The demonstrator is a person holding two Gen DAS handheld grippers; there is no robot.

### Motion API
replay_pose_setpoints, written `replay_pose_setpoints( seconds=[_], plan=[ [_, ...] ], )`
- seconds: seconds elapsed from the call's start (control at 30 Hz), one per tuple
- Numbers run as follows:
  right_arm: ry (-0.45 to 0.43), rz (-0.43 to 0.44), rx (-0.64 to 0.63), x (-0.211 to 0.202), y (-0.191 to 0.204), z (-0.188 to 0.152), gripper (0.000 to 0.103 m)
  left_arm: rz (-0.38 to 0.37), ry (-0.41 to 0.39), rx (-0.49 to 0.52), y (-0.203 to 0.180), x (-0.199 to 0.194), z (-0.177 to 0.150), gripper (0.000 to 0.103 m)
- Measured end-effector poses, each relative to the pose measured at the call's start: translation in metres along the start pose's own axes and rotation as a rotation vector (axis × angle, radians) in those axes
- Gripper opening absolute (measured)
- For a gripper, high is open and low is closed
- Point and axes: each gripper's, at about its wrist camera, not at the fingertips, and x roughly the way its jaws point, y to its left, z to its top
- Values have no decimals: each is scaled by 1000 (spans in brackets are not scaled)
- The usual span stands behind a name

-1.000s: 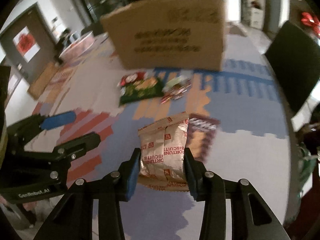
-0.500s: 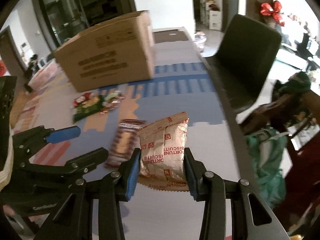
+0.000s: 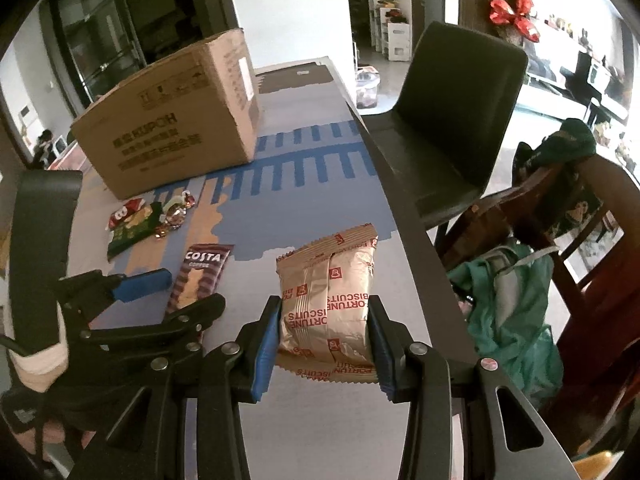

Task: Organize snacks
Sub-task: 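Grasp the Fortune biscuits bag with the right tool while the left tool grasps the COSTA biscuit, then carry the biscuits bag and COSTA biscuit into the box and open both tools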

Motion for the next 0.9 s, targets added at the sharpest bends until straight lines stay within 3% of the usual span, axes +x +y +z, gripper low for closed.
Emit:
replay_pose_setpoints(
  seconds=[0.07, 0.2, 0.37, 0.9],
  plan=[
    [-1, 1, 6, 1, -1, 0, 42, -16, 0, 2, 0, -1, 1, 41],
    [-2, 7, 10, 1, -1, -1, 42, -25, -5, 18, 3, -2, -1, 35],
    [-5, 13, -2, 0, 4, 1, 42, -51, -20, 4, 8, -12, 0, 35],
    [-76, 45, -32, -23, 27, 27, 42, -76, -203, -68, 46, -84, 22, 35]
  ],
)
